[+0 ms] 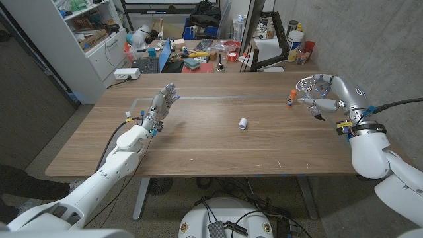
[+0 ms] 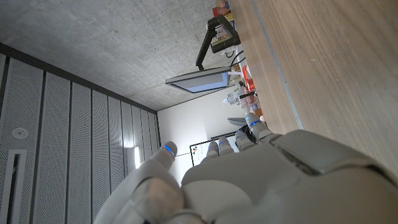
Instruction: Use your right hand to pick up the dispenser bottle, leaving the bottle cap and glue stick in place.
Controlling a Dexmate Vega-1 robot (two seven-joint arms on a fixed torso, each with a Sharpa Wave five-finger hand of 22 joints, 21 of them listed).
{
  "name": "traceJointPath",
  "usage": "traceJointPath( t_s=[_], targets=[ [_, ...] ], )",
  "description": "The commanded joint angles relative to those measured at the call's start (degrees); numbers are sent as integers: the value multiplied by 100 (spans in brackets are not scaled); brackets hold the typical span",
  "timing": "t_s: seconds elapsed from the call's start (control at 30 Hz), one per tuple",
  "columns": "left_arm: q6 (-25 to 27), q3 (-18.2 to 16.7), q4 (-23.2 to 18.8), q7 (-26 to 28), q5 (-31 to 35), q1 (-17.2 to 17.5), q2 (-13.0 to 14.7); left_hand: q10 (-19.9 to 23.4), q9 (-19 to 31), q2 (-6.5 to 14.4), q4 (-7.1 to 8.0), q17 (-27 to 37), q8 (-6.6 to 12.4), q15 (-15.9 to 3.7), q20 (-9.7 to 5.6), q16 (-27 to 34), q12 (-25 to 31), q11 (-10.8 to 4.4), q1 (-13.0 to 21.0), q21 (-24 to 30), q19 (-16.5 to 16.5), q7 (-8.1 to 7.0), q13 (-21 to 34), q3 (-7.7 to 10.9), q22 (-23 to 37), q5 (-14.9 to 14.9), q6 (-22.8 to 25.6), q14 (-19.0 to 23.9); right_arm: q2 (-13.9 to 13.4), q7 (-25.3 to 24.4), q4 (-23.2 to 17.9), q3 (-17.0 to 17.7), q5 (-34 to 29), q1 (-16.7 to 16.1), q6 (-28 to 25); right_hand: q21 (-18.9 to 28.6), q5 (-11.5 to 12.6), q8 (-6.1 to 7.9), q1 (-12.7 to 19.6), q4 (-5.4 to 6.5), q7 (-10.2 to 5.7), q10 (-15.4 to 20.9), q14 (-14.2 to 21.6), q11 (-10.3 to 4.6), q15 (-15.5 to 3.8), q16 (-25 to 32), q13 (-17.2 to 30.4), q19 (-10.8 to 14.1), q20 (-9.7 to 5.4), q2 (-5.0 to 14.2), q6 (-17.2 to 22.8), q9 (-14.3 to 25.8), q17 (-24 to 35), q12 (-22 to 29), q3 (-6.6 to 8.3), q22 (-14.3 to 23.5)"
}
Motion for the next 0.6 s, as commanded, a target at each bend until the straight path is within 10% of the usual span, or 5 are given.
traceJointPath(
  t_s=[0.03, 0.6],
  targets=[
    [-28, -26, 88, -66, -44, -18, -14, -113, 31, 325, -8, 11, 31, -118, -81, 9, 26, 29, -32, -20, -307, 10, 12, -12, 30, 20, -225, -198, 72, -154, 181, -113, 276, 257, 302, 41, 41, 19, 1591, 178, -388, 128, 613, 19, -1126, 3, 167, -15, -875, 1864, 444, 13, 12, 28, 221, 1],
    [-44, -90, 163, -118, -104, -8, 22, -116, 31, 327, -9, 10, 33, -111, -79, 10, 25, 42, -28, -35, -303, 13, 12, -16, 31, 24, -218, -195, 25, -339, 380, -427, 459, 710, 431, 76, 39, 15, 1591, 188, -372, 141, 624, 41, -1118, -8, 185, -34, -877, 1863, 477, 21, 28, 18, 235, -42]
  ],
)
